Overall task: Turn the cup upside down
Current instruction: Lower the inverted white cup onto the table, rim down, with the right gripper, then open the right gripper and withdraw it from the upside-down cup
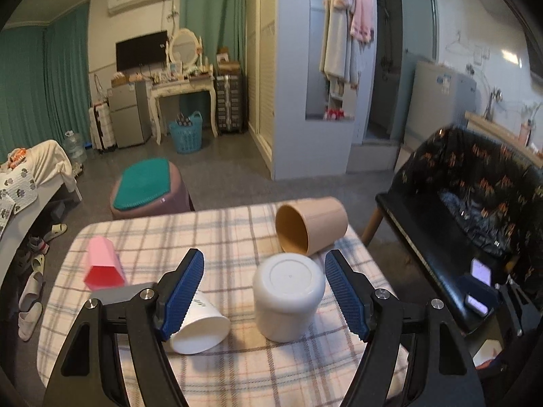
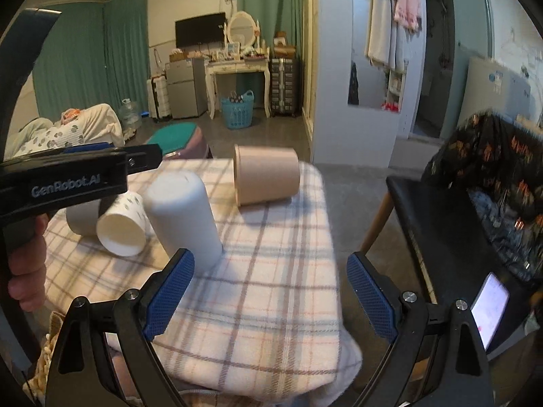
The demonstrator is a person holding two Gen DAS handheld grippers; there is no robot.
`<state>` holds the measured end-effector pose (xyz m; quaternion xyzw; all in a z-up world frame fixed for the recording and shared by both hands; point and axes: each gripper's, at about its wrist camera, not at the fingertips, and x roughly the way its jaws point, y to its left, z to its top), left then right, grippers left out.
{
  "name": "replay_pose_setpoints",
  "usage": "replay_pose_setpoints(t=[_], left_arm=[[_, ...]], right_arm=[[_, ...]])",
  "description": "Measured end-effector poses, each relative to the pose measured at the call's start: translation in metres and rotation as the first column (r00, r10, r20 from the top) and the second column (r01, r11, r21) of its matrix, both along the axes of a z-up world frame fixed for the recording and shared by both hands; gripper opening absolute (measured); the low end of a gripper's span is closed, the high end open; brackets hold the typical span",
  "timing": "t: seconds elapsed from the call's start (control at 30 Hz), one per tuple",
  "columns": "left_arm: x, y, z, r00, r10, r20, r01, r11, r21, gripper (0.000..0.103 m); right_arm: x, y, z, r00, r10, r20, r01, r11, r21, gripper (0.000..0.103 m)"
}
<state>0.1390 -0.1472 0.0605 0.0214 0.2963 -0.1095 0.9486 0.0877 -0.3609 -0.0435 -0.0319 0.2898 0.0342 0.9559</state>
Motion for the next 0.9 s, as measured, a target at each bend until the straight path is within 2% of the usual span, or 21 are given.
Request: replay_pose_setpoints(t=[0.17,0.23,0.47,0.6,0.63,0.67,0.83,0.9], left_arm=[[-0.033,0.024,0.02,0.995,0.035,0.094,-0.03,0.998,-0.057,0.078],[-0.045,0.035,0.024,0.989,0.063,0.131,-0.053,0.995,-0.084,0.083],[-0.086,0.074,0.016,0.967,0.132,0.217,-0.099,0.983,-0.157,0.088],[-0.102,0.082,0.001,0.952,0.125,0.278,-0.09,0.987,-0.133,0.089],[-0.105,0.083,-0.004,0.948,0.128,0.293,-0.097,0.988,-0.117,0.089],[-0.109,0.084,-0.011,0.944,0.132,0.302,-0.106,0.989,-0.098,0.09],[-0.116,0.092,-0.036,0.941,0.155,0.3,-0.137,0.987,-0.08,0.095],[-0.116,0.096,-0.045,0.942,0.17,0.29,-0.159,0.985,-0.059,0.096]], right_arm=[[-0.02,0.009,0.034,0.995,0.016,0.097,-0.014,1.0,-0.02,0.092],[-0.029,0.014,0.044,0.992,0.024,0.128,-0.021,0.999,-0.026,0.092],[-0.054,0.033,0.046,0.984,0.05,0.172,-0.044,0.998,-0.039,0.092],[-0.06,0.041,0.037,0.982,0.054,0.184,-0.048,0.998,-0.037,0.092],[-0.062,0.042,0.033,0.979,0.042,0.201,-0.036,0.999,-0.036,0.095],[-0.063,0.043,0.03,0.977,0.031,0.21,-0.025,0.999,-0.033,0.102],[-0.065,0.047,0.008,0.974,0.016,0.225,-0.023,0.999,0.028,0.103],[-0.066,0.051,0.0,0.973,0.022,0.228,-0.028,0.999,0.023,0.103]])
